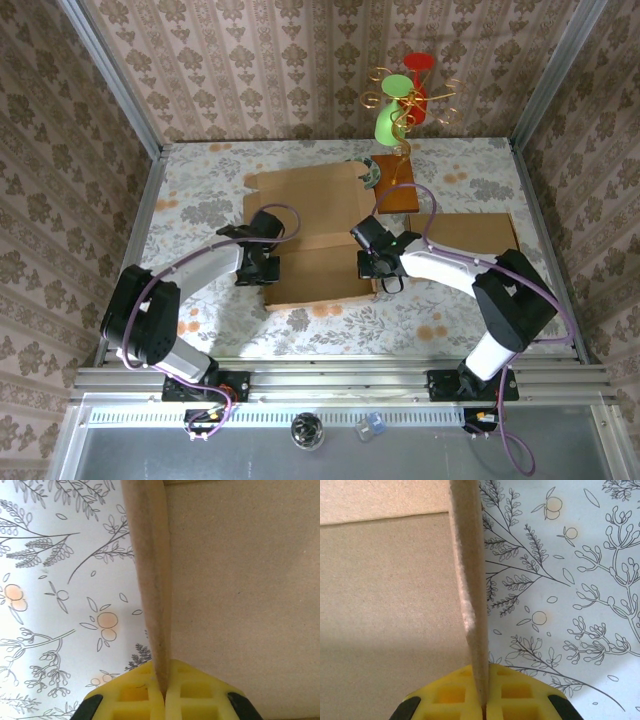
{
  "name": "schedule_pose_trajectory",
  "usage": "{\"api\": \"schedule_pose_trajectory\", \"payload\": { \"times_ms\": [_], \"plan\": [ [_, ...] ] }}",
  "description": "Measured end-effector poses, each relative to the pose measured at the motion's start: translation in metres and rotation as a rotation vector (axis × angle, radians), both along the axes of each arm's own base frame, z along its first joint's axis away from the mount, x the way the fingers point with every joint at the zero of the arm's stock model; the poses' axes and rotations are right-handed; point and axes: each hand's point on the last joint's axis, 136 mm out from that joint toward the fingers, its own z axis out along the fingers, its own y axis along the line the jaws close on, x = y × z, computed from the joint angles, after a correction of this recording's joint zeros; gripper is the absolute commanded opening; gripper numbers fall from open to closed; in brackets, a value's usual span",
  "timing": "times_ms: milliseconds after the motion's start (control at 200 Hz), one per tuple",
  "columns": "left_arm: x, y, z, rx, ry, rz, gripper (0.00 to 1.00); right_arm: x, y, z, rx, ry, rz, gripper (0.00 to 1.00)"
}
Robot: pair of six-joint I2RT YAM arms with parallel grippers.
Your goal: Fold the paper box
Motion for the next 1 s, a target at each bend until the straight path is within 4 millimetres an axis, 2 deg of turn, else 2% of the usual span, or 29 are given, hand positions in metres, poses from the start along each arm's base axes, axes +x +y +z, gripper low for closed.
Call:
{"api": "schedule_pose_trajectory", "payload": {
  "times_ms": [185, 410, 675, 775, 875, 915, 1000],
  "plan": [
    [0.004, 0.004, 0.01, 0.056, -0.027, -0.011, 0.0, -0.001, 0.005, 0.006, 0.001, -0.021, -0.002, 0.0],
    [0.013, -0.003, 0.032, 0.132, -0.079, -0.062, 0.0, -0.001, 0.002, 0.007, -0.015, -0.033, -0.031, 0.0],
    [0.01, -0.003, 0.018, 0.239, -0.052, -0.103, 0.0, -0.003, 0.004, 0.006, -0.008, -0.027, -0.042, 0.0],
    [0.01, -0.004, 0.013, 0.237, -0.05, -0.103, 0.0, -0.004, 0.004, 0.006, -0.004, -0.025, -0.049, 0.0],
    [0.007, -0.003, -0.001, 0.198, -0.034, -0.088, 0.0, -0.005, 0.003, 0.006, -0.004, -0.02, -0.055, 0.0],
    [0.005, 0.0, -0.008, 0.183, -0.024, -0.076, 0.03, -0.005, 0.004, 0.005, -0.002, -0.018, -0.055, 0.0],
    [0.006, 0.0, -0.006, 0.126, -0.03, -0.051, 0.09, -0.005, 0.004, 0.005, -0.001, -0.017, -0.055, 0.0]
  ]
}}
